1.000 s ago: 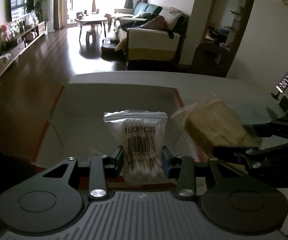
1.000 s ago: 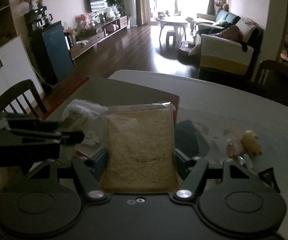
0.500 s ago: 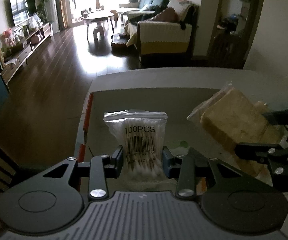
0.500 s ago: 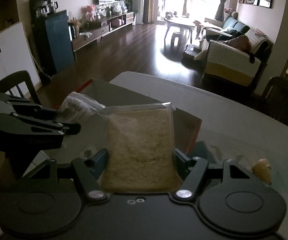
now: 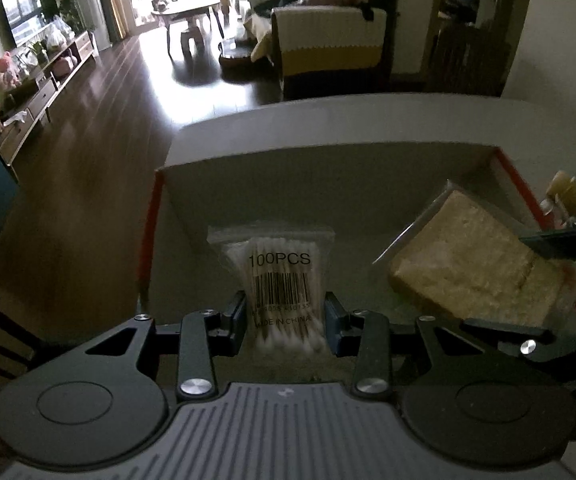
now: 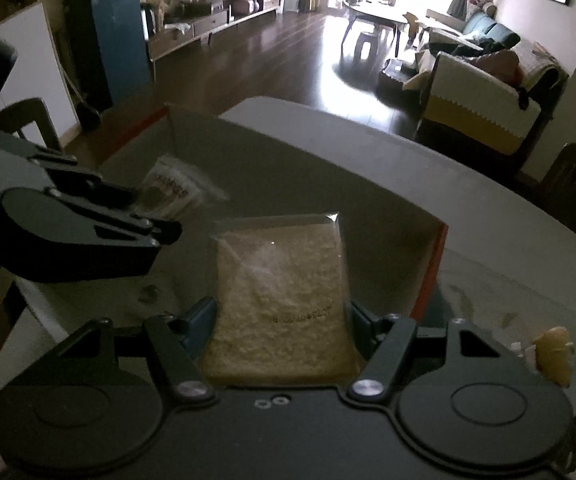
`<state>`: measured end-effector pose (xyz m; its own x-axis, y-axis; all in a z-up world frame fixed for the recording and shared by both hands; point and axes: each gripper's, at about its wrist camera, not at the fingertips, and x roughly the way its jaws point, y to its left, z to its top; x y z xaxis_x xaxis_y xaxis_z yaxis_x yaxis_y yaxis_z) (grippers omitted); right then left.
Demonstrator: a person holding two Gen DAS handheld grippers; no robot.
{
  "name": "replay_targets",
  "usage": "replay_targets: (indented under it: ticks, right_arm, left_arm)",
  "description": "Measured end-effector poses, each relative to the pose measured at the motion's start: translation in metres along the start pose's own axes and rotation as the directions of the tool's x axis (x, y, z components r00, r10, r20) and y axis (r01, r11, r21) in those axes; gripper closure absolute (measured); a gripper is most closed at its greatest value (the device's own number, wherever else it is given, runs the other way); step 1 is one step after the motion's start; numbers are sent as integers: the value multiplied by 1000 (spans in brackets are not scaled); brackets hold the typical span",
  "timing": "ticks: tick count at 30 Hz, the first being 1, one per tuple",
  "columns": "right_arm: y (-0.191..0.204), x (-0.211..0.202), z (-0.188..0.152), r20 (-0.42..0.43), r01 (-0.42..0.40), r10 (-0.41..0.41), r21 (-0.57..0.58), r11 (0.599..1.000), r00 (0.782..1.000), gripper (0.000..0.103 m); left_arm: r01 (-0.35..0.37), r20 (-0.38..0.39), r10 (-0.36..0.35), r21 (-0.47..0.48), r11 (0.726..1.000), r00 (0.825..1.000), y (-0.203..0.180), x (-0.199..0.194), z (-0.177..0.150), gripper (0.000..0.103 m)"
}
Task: Organize objects
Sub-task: 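Carry the swab bag and bread bag over the cardboard box, then open both tools to release the bags into the box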
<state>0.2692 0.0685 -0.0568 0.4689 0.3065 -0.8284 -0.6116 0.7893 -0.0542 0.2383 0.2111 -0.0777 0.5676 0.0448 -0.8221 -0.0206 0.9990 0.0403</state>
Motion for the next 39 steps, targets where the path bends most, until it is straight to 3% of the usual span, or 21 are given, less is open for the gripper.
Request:
replay_targets:
  ticks: [13, 23, 25, 28, 34, 39]
  right_arm:
    - [18, 15, -7, -30, -23, 22, -40, 999, 999, 34]
    - [14, 8, -4, -35, -43, 43, -13, 999, 998, 31]
    - [15, 4, -5, -32, -45, 45, -17, 999, 998, 26]
    - [13, 0, -4, -26, -50, 50, -29, 998, 998, 21]
    - [11, -14, -9, -11, -58, 57, -32, 998, 998, 18]
    - [7, -28, -11, 11, -60, 60, -25, 998, 998, 16]
  left_arm:
    - [-4, -146, 10, 39, 999, 989, -5, 40, 6, 65]
    - [3, -244, -3, -2, 1000, 970, 0, 51, 8, 64]
    - [2, -263, -4, -11, 1000, 965, 0, 52, 6, 64]
    - [-13, -271, 6, -23, 1000, 963, 1, 52, 6, 61]
    - [6, -244, -23, -69, 998, 969, 1, 41, 9, 43]
    - [0, -214, -16, -72, 997, 977, -7, 27, 5, 39]
